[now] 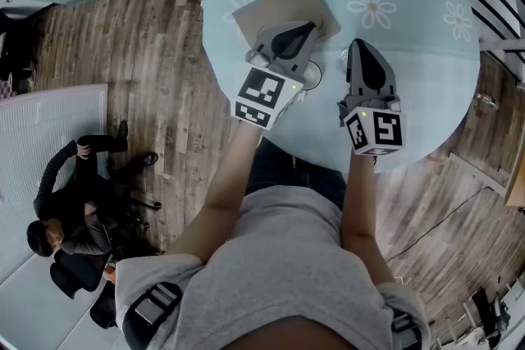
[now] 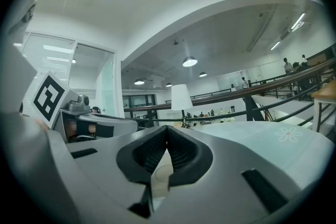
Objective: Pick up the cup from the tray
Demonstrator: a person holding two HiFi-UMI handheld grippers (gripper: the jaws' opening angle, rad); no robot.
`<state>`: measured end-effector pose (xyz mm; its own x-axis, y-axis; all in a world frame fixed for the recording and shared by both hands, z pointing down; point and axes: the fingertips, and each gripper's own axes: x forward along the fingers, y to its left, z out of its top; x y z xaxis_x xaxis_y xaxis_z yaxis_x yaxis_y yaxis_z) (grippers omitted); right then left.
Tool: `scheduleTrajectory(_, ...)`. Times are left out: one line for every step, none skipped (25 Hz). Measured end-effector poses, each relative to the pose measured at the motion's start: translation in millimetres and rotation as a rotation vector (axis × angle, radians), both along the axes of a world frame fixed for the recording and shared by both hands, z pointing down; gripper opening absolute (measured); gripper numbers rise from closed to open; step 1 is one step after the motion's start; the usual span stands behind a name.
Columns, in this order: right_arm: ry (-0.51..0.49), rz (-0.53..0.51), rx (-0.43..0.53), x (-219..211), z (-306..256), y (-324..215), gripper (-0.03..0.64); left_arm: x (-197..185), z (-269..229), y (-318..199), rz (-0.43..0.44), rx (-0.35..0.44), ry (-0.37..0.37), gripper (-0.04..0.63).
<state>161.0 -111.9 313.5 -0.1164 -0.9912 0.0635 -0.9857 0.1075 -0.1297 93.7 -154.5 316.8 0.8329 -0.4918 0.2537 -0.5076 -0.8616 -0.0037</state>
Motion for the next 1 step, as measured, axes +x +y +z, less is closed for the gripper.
scheduleTrajectory(0.0, -0.001, 0.0, -0.8, 0.1, -0.1, 0.008, 0.3, -0.2, 0.4, 0.001, 0.0, 0.002, 0.008)
